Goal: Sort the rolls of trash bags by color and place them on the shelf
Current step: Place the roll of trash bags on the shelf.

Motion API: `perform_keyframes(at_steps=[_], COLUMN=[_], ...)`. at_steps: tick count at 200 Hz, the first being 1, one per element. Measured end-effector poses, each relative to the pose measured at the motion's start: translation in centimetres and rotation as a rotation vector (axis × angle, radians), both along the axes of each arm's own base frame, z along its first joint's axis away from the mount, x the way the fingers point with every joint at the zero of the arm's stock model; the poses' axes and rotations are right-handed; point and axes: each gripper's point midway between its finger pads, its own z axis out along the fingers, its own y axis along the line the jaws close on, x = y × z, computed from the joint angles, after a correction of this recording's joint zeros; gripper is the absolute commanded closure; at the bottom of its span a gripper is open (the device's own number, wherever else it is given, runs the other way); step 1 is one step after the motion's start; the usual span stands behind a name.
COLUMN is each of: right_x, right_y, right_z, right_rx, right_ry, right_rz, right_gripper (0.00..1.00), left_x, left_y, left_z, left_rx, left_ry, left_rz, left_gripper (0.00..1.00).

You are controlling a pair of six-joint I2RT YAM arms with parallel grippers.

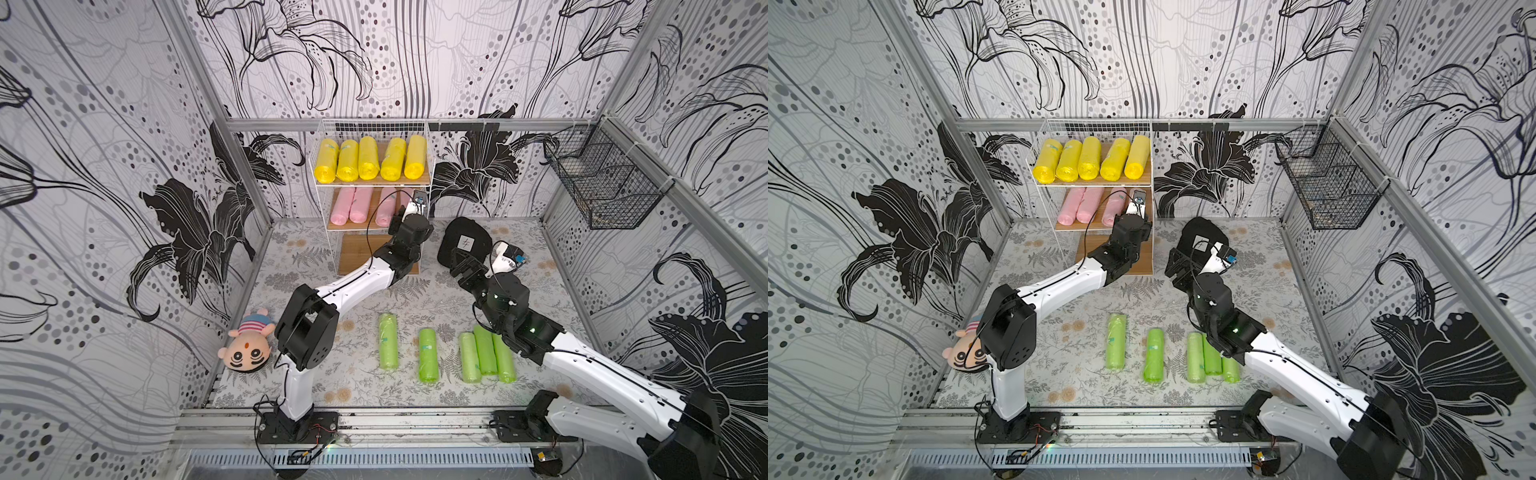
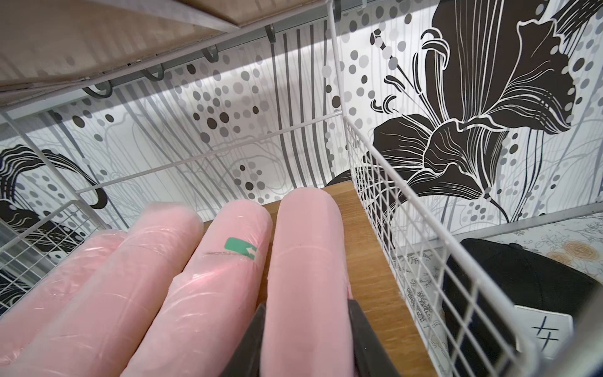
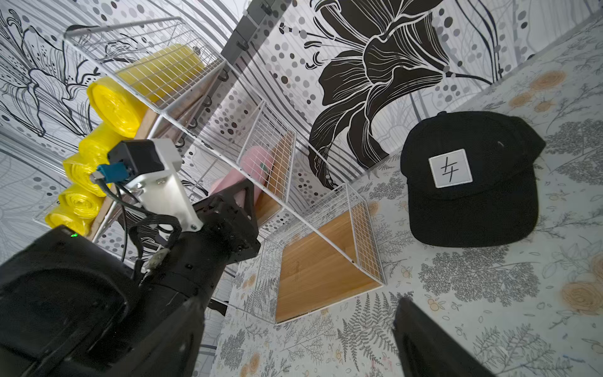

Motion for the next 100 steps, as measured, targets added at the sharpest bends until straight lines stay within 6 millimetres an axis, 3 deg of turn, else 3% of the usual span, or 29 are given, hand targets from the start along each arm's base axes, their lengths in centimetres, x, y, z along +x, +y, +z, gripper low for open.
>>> perform_keyframes(at_steps=[54,100], right_x=[0.0,0.0], right_y=[0.0,-0.1], right_z=[-0.1,-0.4], right_rx=[-0.002,-0.01], right_ry=[0.004,0.015], right_rz=[0.004,0.003], right_gripper=[0.06,0.06], left_x=[1.4,1.7], left_y=[0.9,0.7], left_z=[-0.4,-0.6], left_rx=[0.002,0.002], left_ry=[0.001,0.004], left_rz=[0.028,0.021], left_gripper=[0.63,0.46])
